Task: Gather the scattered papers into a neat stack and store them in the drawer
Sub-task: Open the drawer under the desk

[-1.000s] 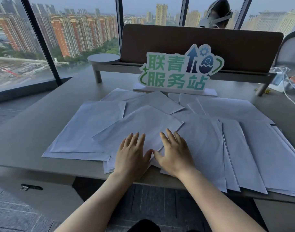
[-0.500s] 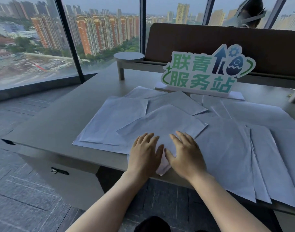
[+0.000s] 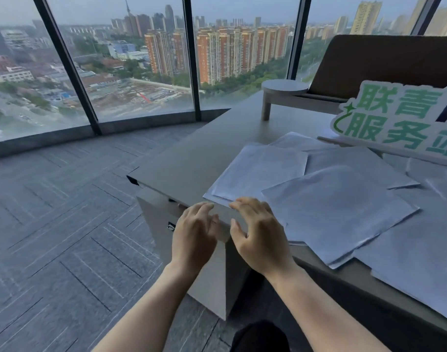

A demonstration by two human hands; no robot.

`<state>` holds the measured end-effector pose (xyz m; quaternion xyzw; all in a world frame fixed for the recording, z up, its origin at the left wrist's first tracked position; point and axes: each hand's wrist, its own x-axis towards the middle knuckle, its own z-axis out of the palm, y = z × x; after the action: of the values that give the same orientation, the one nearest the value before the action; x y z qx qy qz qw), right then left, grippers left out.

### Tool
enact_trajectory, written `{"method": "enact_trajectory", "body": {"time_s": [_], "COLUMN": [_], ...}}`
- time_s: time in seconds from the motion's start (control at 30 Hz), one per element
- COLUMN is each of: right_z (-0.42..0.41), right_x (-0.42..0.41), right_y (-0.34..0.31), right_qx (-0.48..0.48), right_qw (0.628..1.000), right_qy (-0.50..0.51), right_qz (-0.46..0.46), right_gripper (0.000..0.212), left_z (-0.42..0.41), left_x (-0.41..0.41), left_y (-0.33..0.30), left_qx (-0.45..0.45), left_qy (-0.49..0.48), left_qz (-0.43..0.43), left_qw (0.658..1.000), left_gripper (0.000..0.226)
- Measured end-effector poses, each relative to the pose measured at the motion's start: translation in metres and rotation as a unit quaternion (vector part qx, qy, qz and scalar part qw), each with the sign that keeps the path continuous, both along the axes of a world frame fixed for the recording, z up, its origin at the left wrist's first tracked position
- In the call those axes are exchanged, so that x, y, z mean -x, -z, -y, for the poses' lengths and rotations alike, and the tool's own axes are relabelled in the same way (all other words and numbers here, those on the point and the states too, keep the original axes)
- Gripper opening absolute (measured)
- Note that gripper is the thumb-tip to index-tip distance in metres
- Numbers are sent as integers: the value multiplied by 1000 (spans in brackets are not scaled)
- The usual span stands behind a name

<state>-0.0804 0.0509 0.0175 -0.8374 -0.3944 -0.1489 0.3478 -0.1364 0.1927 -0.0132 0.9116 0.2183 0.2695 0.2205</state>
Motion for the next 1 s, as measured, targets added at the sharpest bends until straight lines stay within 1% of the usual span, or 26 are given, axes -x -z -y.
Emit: {"method": "enact_trajectory", "body": {"time_s": [0.1, 0.17, 0.23, 0.3, 0.37, 0.4, 0.47, 0.53, 0.6, 0.67, 0.7, 0.73, 0.8, 0.87, 0.9, 1.0], "right_z": [-25, -38, -49, -56, -61, -63, -66, -68, -67, -66, -66, -68, -71, -75, -77, -82], "right_x": [17, 27, 37, 46, 55, 58, 61, 62, 59, 55, 52, 50, 44, 37, 34, 27], "right_y": [8, 17, 28, 41, 53, 60, 79, 98, 114, 128, 133, 137, 141, 142, 142, 143], "right_qx": [-16, -21, -29, -49, -87, -110, -167, -226, -255, -271, -278, -282, -278, -268, -267, -271], "right_qw": [999, 998, 995, 986, 965, 948, 898, 837, 790, 761, 753, 750, 756, 769, 772, 777], "right_qy": [-38, -53, -61, -63, -43, -19, 38, 98, 156, 201, 214, 221, 224, 222, 222, 234], "right_qz": [-16, -39, -77, -145, -245, -299, -406, -489, -535, -555, -557, -556, -548, -537, -532, -519], "right_gripper": [30, 31, 32, 30, 26, 22, 17, 16, 16, 16, 19, 24, 33, 35, 34, 27], "left_z": [-25, -39, -50, -59, -67, -70, -76, -81, -88, -96, -99, -102, -106, -109, -110, -116], "left_x": [20, 31, 39, 45, 49, 49, 48, 45, 37, 28, 23, 17, 5, -6, -11, -22], "left_y": [15, 24, 33, 42, 52, 58, 68, 77, 86, 98, 102, 107, 112, 116, 118, 124], "left_qx": [20, 45, 64, 97, 145, 167, 217, 283, 352, 428, 463, 494, 546, 583, 596, 621], "left_qy": [-34, -59, -78, -90, -103, -112, -126, -143, -154, -164, -172, -181, -202, -214, -221, -242], "left_qz": [0, -7, -20, -37, -60, -72, -87, -84, -70, -47, -32, -13, 32, 58, 67, 88], "left_qw": [999, 997, 995, 990, 982, 977, 964, 945, 921, 887, 869, 851, 813, 781, 769, 740], "left_gripper": [28, 30, 32, 34, 36, 38, 40, 42, 44, 46, 42, 35, 22, 17, 16, 27]}}
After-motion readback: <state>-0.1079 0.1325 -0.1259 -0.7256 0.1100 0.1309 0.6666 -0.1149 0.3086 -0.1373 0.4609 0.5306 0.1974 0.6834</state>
